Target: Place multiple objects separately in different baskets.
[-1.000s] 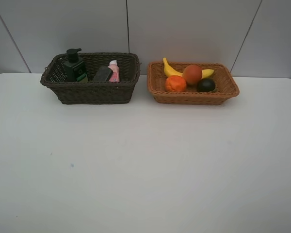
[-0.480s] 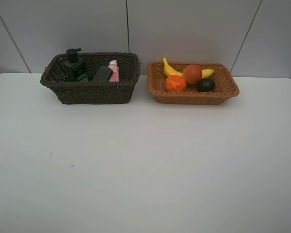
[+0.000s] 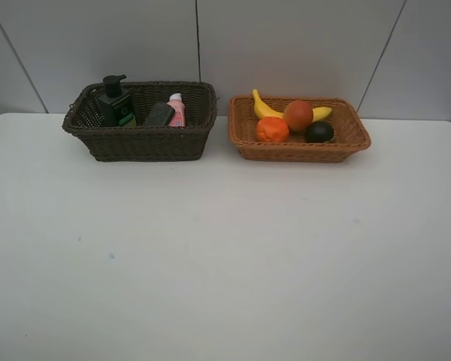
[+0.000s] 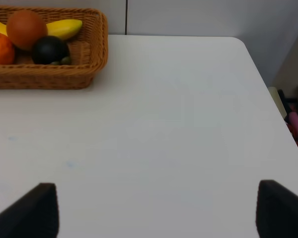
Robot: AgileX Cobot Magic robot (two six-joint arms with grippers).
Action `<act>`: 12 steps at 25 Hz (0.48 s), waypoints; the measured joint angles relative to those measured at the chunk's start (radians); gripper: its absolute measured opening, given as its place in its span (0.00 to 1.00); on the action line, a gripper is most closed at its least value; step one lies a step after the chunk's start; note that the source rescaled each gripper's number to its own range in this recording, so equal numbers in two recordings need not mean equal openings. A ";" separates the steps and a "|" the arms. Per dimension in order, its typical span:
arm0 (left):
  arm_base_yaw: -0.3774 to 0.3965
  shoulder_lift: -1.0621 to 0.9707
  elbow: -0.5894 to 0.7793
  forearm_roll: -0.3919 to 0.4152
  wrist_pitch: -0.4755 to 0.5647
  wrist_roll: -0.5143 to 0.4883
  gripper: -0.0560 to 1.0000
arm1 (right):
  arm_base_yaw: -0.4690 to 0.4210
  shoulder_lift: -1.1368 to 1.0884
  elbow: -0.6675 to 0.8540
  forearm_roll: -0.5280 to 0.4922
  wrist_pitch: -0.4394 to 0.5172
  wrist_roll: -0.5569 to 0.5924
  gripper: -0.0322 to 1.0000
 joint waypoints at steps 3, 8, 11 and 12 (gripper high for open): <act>-0.014 -0.003 0.000 0.020 0.000 -0.027 1.00 | 0.000 0.000 0.000 0.000 0.000 0.000 1.00; -0.014 -0.003 0.000 0.024 0.000 -0.036 1.00 | 0.000 0.000 0.000 0.000 0.000 0.000 1.00; -0.014 -0.003 0.000 0.024 0.000 -0.036 1.00 | 0.000 0.000 0.000 0.000 0.000 0.000 1.00; -0.014 -0.003 0.000 0.024 0.000 -0.036 1.00 | 0.000 0.000 0.000 0.000 0.000 0.000 1.00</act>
